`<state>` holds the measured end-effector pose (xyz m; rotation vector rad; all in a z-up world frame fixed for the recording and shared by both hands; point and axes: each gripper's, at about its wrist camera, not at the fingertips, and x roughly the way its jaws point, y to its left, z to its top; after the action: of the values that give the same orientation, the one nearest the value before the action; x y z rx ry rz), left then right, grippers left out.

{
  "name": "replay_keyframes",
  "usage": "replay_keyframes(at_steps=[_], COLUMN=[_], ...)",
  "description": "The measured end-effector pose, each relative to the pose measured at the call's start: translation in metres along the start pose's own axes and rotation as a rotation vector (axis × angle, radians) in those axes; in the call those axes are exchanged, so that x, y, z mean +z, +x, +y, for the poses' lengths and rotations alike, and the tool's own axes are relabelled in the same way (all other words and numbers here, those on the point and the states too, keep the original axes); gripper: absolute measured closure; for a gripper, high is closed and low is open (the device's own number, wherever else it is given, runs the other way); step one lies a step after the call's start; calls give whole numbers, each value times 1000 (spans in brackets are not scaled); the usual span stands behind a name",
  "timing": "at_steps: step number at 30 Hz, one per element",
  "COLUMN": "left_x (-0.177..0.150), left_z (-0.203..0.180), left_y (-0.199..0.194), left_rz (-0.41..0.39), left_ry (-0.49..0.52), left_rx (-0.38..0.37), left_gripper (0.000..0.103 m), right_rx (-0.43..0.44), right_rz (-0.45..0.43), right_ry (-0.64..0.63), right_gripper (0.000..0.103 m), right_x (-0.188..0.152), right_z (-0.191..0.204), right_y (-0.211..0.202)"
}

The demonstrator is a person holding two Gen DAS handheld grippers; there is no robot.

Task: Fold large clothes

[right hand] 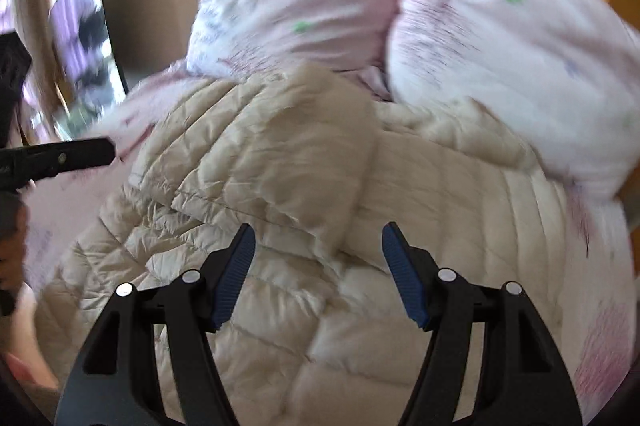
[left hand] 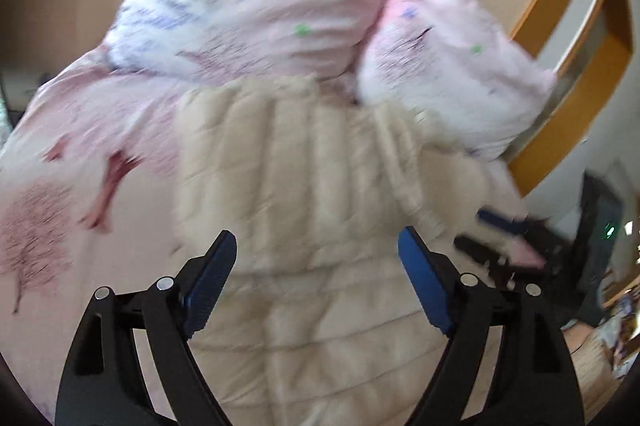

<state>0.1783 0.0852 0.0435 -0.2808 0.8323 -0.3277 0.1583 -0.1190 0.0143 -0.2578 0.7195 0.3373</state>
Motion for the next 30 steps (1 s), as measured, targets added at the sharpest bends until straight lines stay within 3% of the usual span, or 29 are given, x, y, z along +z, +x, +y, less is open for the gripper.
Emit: replay_keyframes(at_steps=[3, 4, 7, 8, 12, 15, 18, 20, 22, 24, 28, 30], left_x=[-7, -8, -11, -11, -15, -19, -25, -30, -36, -39, -41, -42], left_z=[15, 21, 30, 30, 36, 39, 43, 43, 39, 35, 31, 32], left_y=[-2, -2, -8, -8, -9, -8, -5, -7, -12, -16, -13, -10], left_rz=[12, 13, 10, 6, -18, -25, -16, -37, -70, -76, -2, 23], left_ry=[-14, -32, -54, -52, -31, -14, 8, 36, 75, 102, 124, 107], left_rx=[41, 42, 50, 56, 103, 152, 180, 181, 182, 183, 183, 176], left_gripper=[20, 20, 18, 17, 9, 6, 6, 6, 6, 6, 6, 6], right_rx=[-70, -101, -103, -65, 15, 127, 252, 293, 320, 315, 299, 292], right_rz=[13, 22, 46, 19, -59, 7, 114, 102, 69, 55, 57, 64], right_ry=[-46, -43, 41, 150, 470, 685, 809, 870, 914, 930, 939, 935], right_gripper=[37, 43, 95, 97, 98, 96, 80, 66, 63, 62, 63, 82], right_x=[9, 12, 18, 20, 10, -20, -48, -58, -60, -59, -61, -60], right_z=[18, 20, 7, -11, -74, -116, -136, -147, -159, -166, -168, -167], right_y=[21, 29, 43, 39, 19, 26, 45, 46, 42, 40, 39, 42])
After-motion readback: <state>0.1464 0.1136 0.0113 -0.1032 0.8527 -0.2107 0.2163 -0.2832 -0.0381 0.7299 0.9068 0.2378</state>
